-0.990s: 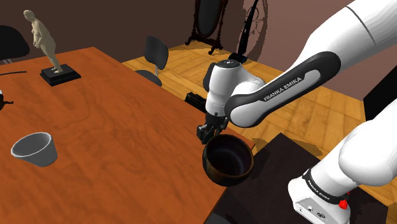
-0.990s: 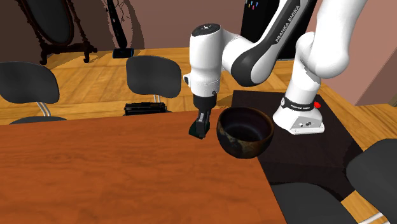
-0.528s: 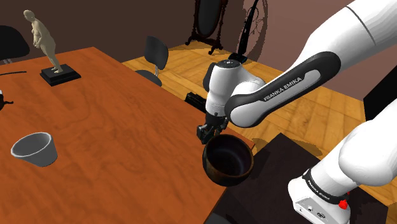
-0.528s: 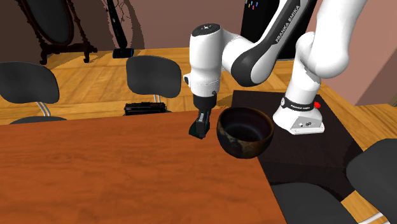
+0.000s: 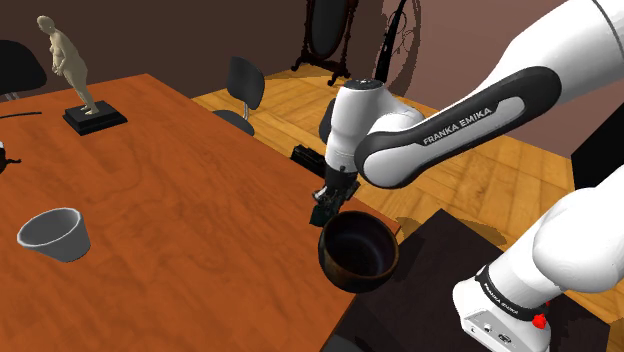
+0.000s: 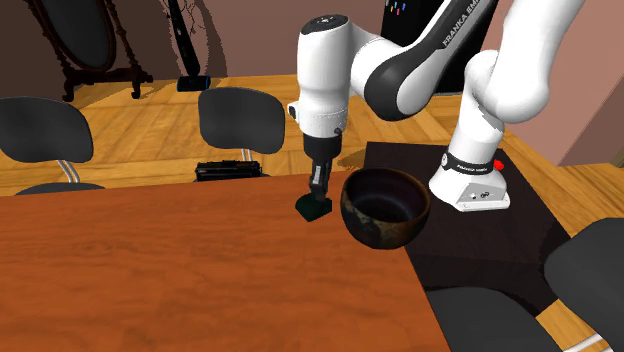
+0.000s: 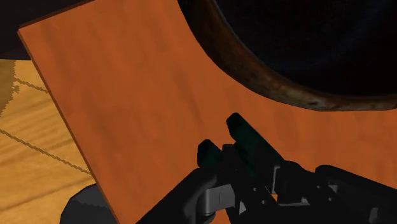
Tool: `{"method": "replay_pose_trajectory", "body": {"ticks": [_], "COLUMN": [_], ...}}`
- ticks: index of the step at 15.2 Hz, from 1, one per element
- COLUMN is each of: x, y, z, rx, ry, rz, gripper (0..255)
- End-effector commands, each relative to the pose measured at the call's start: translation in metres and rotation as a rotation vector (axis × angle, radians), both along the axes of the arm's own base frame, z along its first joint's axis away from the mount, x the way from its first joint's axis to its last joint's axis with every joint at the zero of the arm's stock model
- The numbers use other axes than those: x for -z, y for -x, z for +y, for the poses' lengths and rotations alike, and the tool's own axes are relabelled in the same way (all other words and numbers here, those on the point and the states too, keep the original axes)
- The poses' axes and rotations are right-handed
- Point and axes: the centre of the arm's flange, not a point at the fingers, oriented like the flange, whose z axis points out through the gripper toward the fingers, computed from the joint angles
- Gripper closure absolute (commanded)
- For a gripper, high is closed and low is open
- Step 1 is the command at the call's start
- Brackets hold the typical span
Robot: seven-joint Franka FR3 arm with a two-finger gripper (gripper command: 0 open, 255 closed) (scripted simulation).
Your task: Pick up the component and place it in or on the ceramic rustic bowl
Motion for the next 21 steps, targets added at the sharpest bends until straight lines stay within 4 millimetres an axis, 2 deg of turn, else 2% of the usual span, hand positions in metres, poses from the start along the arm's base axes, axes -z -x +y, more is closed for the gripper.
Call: {"method": "replay_pose_trajectory", "body": {"ticks": [1, 4, 5, 6, 8, 9, 16, 21], "x": [-0.011, -0.027, -0.021, -0.021, -0.001, 0.003, 0.04, 0.043], "y": [0.0, 0.0, -0.001, -0.001, -0.019, -0.022, -0.021, -0.021], "z": [0.0, 0.0, 0.0, 0.0, 0.011, 0.014, 0.013, 0.013], "rx": [0.0, 0.0, 0.0, 0.0, -0.479, -0.596, -0.596, -0.596], "ry": [0.0, 0.0, 0.0, 0.0, 0.01, 0.012, 0.012, 0.012], "rz": [0.001, 0.001, 0.0, 0.0, 0.01, 0.013, 0.013, 0.013], "gripper": [255, 255, 255, 0, 0, 0, 0, 0]}}
